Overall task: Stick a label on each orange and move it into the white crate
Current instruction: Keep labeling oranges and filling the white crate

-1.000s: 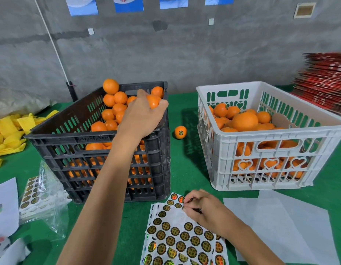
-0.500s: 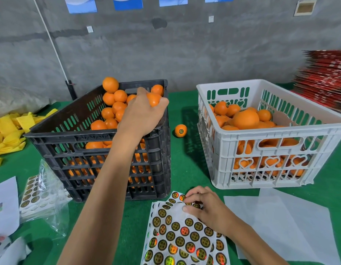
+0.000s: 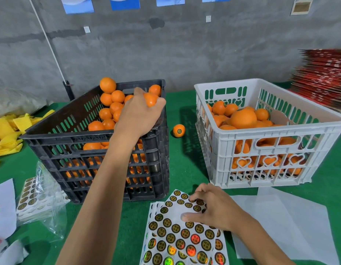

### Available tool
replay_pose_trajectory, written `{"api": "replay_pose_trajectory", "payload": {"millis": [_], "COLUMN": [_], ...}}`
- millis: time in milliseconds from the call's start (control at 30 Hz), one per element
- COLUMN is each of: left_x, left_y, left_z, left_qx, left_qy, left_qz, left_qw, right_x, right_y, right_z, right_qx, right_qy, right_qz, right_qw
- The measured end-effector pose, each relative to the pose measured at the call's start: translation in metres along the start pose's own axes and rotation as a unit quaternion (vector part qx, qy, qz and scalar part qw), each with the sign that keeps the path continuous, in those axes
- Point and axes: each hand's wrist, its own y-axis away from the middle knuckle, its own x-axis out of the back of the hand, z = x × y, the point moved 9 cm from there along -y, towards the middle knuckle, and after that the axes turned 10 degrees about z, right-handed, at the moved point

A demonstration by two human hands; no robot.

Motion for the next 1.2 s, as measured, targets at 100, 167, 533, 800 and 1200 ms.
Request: {"api": "replay_pose_trajectory", "payload": {"millis": [100, 167, 533, 800, 1200], "left_x": [0.001, 0.0, -0.001, 0.0, -0.002], "left_y": [0.001, 0.001, -0.001, -0.001, -0.009], "left_z": [0.0, 0.0, -0.002, -0.001, -0.011], "left_qx": [-0.001, -0.001, -0.005, -0.011, 0.046], "left_qy": [-0.004, -0.006, 0.002, -0.006, 0.11], "left_qz": [-0.001, -0.005, 0.005, 0.01, -0.02], "left_qw": [1.0, 1.0, 1.0, 1.0, 0.993], "right_x": [0.01, 0.011, -0.007, -0.009, 0.185], "right_y": [0.005, 0.005, -0.003, -0.007, -0.064], "right_z": [0.016, 0.018, 0.014, 0.024, -0.084], "right_qx": [-0.022, -0.02, -0.024, -0.06, 0.012], "right_qy": [0.009, -0.011, -0.245, -0.224, -0.25], "right_qz": [-0.028, -0.03, 0.059, 0.079, 0.485], "right_qw": [0.999, 0.999, 0.967, 0.969, 0.838]}}
